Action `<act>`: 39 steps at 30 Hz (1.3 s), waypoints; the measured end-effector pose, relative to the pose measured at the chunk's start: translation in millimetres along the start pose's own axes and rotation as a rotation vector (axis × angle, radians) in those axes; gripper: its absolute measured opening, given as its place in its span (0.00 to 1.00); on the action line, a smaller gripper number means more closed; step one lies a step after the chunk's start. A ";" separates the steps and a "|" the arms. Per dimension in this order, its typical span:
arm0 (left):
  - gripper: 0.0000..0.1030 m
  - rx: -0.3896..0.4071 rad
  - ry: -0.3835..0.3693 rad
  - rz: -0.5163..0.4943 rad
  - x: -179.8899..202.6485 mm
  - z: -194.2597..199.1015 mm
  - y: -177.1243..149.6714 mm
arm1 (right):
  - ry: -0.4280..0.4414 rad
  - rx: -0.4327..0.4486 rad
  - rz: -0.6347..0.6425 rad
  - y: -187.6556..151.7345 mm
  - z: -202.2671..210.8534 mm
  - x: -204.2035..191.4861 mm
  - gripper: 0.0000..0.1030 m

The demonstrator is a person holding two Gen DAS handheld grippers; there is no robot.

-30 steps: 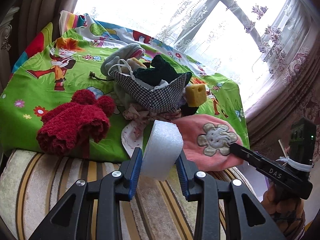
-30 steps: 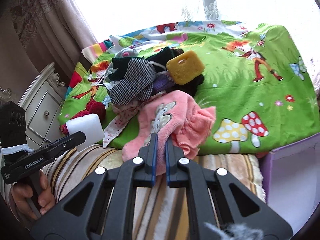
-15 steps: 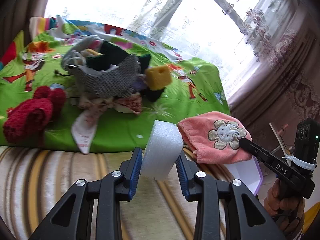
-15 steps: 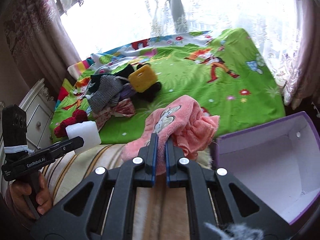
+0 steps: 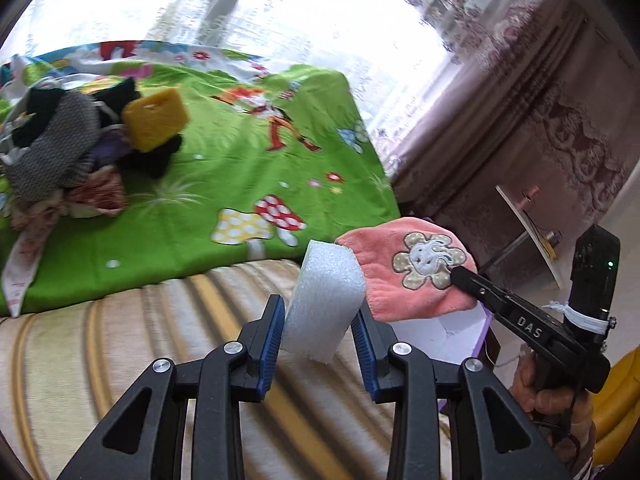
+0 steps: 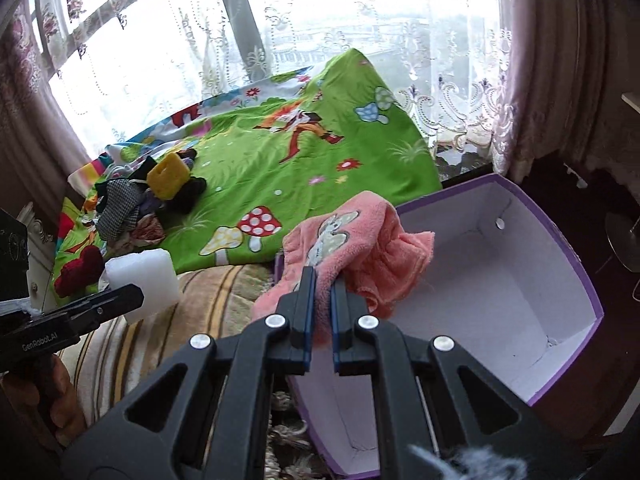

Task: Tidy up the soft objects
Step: 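Carry both items to the purple box and open both tools to drop them in, then move both open tools back over the pile on the bed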

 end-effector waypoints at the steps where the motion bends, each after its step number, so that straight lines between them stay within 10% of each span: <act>1: 0.34 -0.007 -0.009 -0.010 6.8 -4.1 -0.2 | -0.014 0.000 -0.007 0.1 -0.1 7.1 0.09; 9: 0.36 -0.072 -0.102 -0.086 53.8 -37.0 -1.2 | -0.111 0.000 -0.070 -2.6 -1.1 45.8 0.12; 14: 0.65 -0.093 -0.141 -0.089 62.8 -45.6 -2.0 | -0.156 -0.010 -0.084 -4.2 -3.0 55.9 0.15; 18: 0.66 -0.085 -0.133 -0.047 51.3 -39.6 -0.6 | -0.170 0.001 -0.067 -3.9 -1.1 52.0 0.58; 39: 0.67 0.234 0.283 0.242 -137.3 114.4 -4.2 | -0.071 0.037 0.088 -1.4 0.4 -25.4 0.75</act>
Point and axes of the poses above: each gripper's, at about its wrist camera, not at the fingertips, and z roughly against the way its jaws point, x to its right, y to its top, the point moved 6 cm from there along -z, roughly the way its jaws point, and after that the axes turned 7 degrees about -z, right-handed, at the moved point
